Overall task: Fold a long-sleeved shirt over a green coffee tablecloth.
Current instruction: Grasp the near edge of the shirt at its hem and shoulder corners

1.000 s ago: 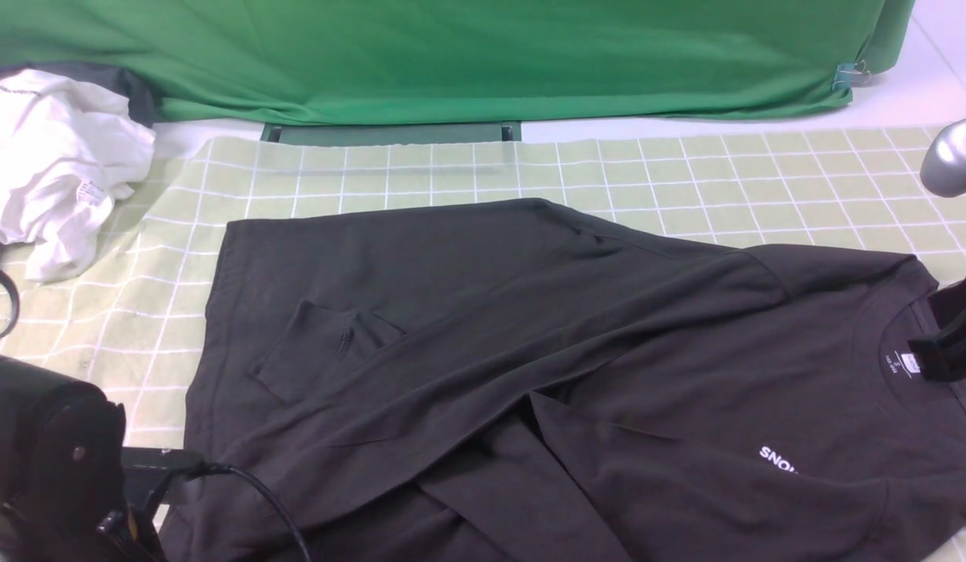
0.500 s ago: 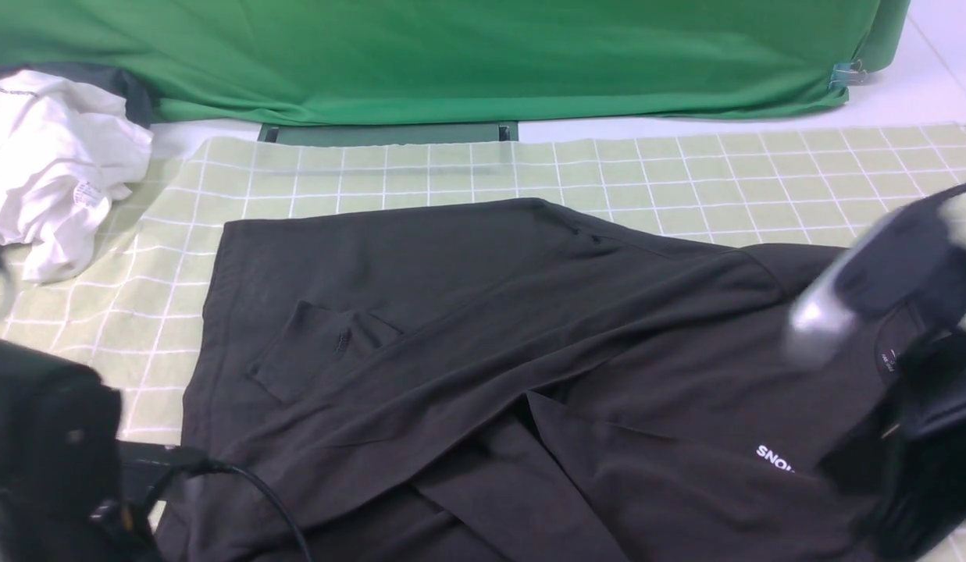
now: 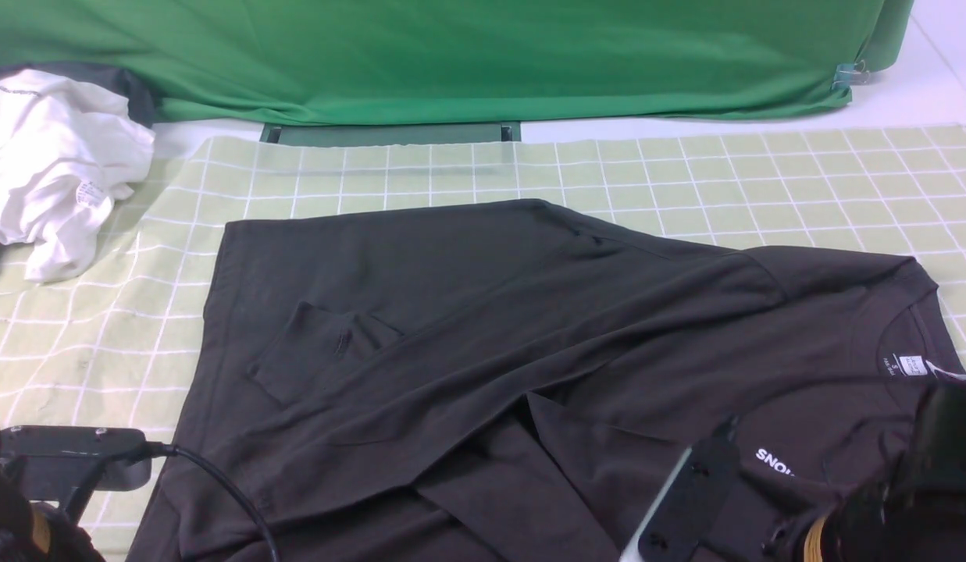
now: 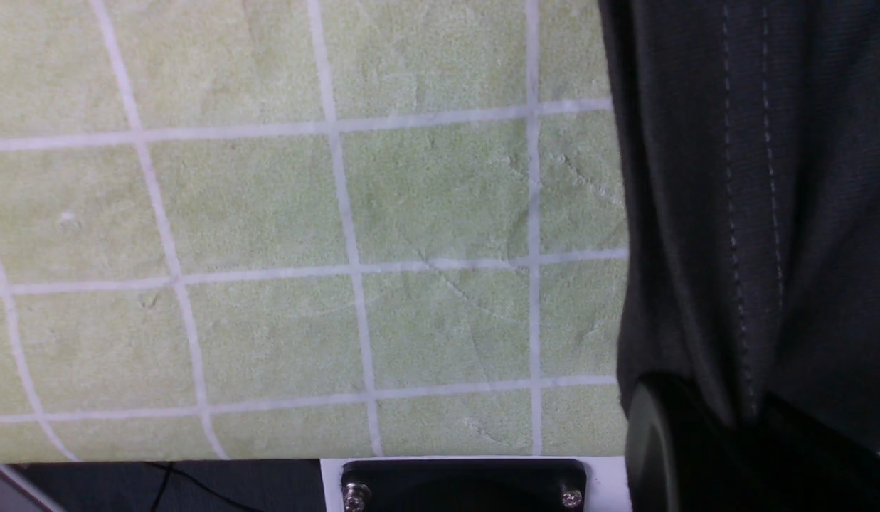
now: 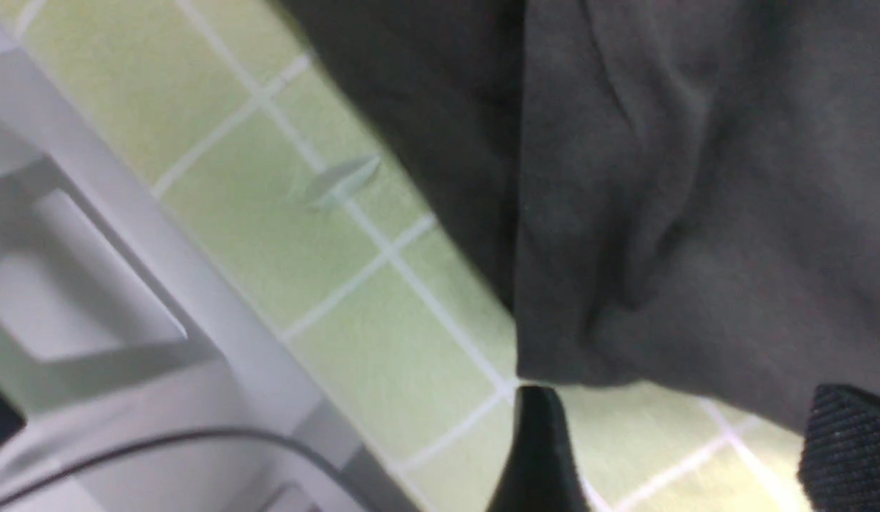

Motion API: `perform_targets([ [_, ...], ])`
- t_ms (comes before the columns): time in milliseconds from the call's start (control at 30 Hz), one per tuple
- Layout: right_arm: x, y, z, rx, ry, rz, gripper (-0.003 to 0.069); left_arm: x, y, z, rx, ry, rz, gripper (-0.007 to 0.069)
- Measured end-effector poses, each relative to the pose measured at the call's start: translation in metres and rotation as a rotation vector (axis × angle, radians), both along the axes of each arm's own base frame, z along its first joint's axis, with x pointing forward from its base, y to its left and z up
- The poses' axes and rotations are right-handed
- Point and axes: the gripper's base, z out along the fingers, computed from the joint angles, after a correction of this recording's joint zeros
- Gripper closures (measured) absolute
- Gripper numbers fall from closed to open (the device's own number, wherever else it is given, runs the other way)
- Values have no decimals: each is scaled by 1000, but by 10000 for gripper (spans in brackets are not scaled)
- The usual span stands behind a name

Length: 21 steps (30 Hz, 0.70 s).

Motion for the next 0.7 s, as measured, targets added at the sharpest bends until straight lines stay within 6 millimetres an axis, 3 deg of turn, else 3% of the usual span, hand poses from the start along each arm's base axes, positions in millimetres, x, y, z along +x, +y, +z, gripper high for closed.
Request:
perform_targets([
  [200,-1,3,-15,7,23,-22,195,1,0,0,1,-9,-1,601],
  [400,3,10,-43,-88,83,-19,209,1,0,0,1,-16,-2,601],
  [500,5,11,-46,-109,76,-2,330,2,0,0,1,-19,-3,601],
  [600,6,10,-46,-126,68,12,545,2,0,0,1,-20,-3,601],
  [633,6,9,-45,-130,72,10,584,1,0,0,1,-21,-3,601],
  [700,3,7,-42,-128,87,-1,591,-1,1,2,3,-16,-3,601],
])
